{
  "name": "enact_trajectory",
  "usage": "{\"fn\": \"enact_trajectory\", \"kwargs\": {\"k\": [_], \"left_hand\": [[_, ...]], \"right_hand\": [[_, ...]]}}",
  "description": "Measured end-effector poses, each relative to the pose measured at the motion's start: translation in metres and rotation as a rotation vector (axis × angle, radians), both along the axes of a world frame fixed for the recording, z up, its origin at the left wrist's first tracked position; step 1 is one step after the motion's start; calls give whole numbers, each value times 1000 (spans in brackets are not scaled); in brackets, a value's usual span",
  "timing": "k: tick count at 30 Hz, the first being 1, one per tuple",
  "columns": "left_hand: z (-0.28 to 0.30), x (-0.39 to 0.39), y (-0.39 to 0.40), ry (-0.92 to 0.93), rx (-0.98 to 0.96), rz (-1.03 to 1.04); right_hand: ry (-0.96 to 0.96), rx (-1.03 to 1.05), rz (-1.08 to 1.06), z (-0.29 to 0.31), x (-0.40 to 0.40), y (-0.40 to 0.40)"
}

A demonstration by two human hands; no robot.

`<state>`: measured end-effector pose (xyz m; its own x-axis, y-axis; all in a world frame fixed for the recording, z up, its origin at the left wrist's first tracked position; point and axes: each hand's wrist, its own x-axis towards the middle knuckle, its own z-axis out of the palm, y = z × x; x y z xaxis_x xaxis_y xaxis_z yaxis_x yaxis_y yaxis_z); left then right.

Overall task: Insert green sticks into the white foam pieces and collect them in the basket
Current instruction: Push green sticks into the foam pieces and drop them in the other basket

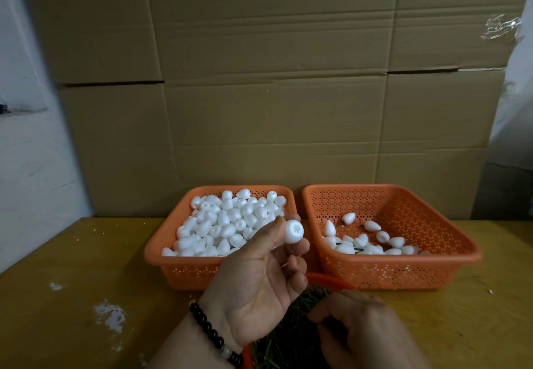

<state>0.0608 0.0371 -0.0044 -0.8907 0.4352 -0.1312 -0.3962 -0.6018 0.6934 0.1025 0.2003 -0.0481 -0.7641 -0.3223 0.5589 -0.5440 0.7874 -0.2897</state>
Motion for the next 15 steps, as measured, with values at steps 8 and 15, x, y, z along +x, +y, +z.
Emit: {"fn": "enact_trajectory", "kwargs": {"k": [8,15], "left_hand": [[4,2,3,-86,76,-7],[4,1,0,-49,102,-7]], "right_hand": [[50,-50,-51,-3,-1,-1],[53,-261,-52,3,-2,7]]}}
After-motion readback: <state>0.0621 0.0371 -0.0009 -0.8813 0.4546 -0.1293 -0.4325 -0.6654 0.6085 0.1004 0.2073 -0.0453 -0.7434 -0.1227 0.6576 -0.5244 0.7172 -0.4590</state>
